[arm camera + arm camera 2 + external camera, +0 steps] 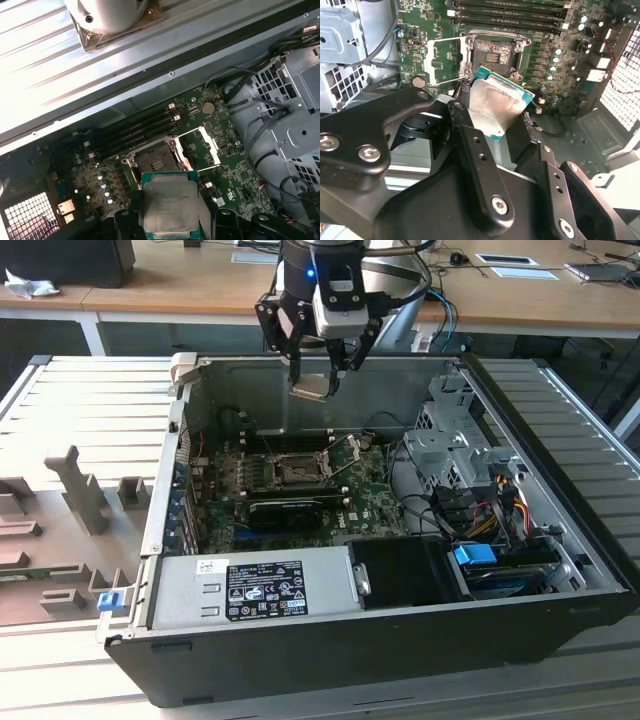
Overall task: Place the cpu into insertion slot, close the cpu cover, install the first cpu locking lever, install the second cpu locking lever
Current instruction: 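Place the cpu into insertion slot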
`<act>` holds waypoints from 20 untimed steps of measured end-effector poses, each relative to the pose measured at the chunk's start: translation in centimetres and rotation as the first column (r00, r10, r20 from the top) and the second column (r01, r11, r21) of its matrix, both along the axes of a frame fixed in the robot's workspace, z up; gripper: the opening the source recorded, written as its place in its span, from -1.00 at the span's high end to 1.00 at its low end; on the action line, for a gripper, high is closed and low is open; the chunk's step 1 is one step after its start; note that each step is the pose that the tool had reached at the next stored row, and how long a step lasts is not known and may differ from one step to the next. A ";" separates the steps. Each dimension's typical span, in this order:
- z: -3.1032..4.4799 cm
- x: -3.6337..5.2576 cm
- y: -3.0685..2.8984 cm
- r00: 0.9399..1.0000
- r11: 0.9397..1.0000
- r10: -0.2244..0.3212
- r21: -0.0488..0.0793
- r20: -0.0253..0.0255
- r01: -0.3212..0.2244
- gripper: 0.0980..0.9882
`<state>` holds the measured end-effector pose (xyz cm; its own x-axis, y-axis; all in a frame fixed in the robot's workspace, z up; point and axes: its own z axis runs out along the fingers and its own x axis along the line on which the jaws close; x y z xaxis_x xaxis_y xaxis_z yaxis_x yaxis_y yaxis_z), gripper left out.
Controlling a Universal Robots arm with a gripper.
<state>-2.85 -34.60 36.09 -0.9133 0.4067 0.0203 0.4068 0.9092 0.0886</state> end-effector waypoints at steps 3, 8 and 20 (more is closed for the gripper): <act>-0.01 0.00 0.00 1.000 1.000 -0.013 0.000 0.000 0.013 0.02; -0.01 0.00 0.00 0.999 0.999 -0.033 0.000 0.000 0.033 0.02; -0.03 0.00 0.00 0.993 0.993 -0.118 0.000 0.000 0.118 0.02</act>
